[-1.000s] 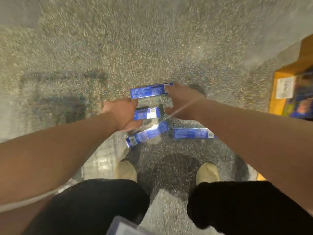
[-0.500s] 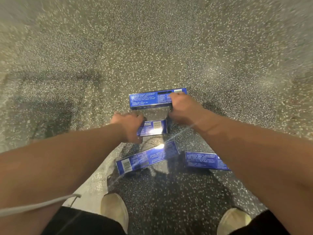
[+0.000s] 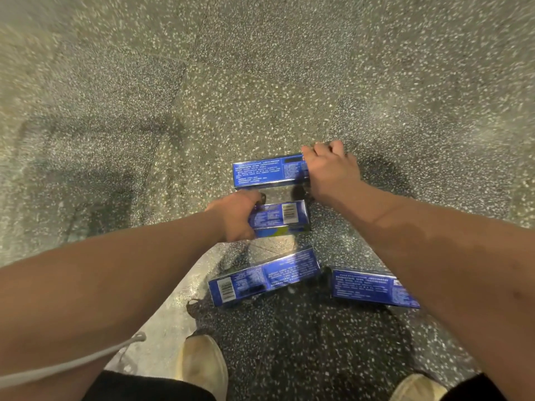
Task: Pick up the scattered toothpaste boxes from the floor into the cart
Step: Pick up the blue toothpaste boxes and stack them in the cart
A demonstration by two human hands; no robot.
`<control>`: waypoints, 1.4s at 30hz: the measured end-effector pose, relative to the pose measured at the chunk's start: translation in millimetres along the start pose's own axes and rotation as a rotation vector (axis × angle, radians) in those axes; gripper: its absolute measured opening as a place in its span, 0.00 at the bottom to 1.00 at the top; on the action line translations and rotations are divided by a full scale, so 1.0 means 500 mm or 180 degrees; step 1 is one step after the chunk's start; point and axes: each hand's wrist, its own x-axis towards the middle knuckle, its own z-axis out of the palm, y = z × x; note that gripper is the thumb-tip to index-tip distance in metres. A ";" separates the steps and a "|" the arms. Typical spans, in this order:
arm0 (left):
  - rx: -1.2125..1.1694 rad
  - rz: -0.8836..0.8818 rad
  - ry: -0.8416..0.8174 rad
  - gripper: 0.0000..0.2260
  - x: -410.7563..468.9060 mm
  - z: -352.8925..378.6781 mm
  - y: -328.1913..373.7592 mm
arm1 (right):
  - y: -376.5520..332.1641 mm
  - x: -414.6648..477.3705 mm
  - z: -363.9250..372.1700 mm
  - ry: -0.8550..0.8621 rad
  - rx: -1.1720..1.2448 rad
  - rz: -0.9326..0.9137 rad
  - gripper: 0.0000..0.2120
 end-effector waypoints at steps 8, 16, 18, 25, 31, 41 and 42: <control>0.0394 0.0368 0.0186 0.28 -0.002 -0.005 -0.020 | 0.003 0.013 0.000 -0.0307 0.0607 -0.0265 0.16; 0.1350 0.0700 0.0584 0.32 -0.002 0.012 -0.016 | 0.010 -0.007 0.003 -0.0811 0.1455 -0.0320 0.35; 0.1420 0.0880 0.0790 0.31 0.003 0.015 -0.014 | 0.011 -0.009 0.011 -0.0855 0.1753 -0.0252 0.35; 0.1245 0.0435 0.1030 0.37 0.028 0.013 0.029 | 0.008 -0.023 0.027 -0.1223 0.0659 -0.0485 0.68; 0.1253 -0.0394 0.0490 0.60 0.047 0.004 0.001 | 0.010 -0.054 0.038 -0.0780 -0.0123 -0.0640 0.71; 0.0473 -0.0261 0.0224 0.61 0.031 -0.024 -0.032 | 0.027 -0.050 0.013 -0.1124 0.0887 -0.0680 0.66; 0.0341 -0.0219 0.0226 0.61 0.029 -0.028 -0.037 | 0.031 -0.048 0.001 -0.1249 0.1323 -0.0587 0.64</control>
